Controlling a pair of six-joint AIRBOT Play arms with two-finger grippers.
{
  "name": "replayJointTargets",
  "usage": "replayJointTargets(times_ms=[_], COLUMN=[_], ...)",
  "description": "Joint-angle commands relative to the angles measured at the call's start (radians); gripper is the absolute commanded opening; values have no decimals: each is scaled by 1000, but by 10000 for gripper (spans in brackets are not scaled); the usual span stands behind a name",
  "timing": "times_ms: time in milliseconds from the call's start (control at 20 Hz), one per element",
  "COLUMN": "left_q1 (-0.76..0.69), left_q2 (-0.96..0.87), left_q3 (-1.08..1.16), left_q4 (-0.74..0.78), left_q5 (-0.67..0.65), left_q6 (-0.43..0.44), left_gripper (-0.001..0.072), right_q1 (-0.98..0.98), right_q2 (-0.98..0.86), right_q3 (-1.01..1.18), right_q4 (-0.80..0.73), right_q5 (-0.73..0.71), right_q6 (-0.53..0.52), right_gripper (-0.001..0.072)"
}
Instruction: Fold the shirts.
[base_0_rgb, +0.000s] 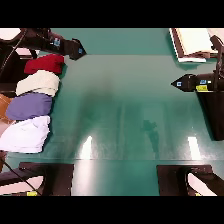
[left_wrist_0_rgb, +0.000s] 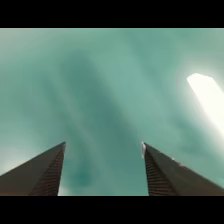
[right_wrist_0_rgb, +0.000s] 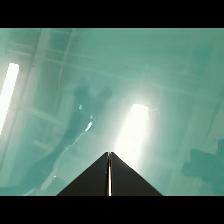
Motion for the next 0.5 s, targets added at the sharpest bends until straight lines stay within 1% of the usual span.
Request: replayJointTargets(times_ms=[0, 50, 300, 450], left_q1=[19, 47, 198, 270], left_q2=[-34, -61, -258, -388], left_q3=[0, 0, 0, 0], left_q4=[368, 406, 407, 407], left_q5=[171, 205, 276, 322], left_q6=[-115, -140, -151, -195], left_gripper=[570, 570, 571, 571], right_q1=[1, 1, 1, 1], right_q2=[-1, -1, -1, -1], right_q3=[1, 1, 0, 0], right_q4=[0, 0, 0, 0], right_q5=[-8, -8, -8, -8], right_q6=[0, 0, 0, 0], right_gripper=[17, 16, 16, 16])
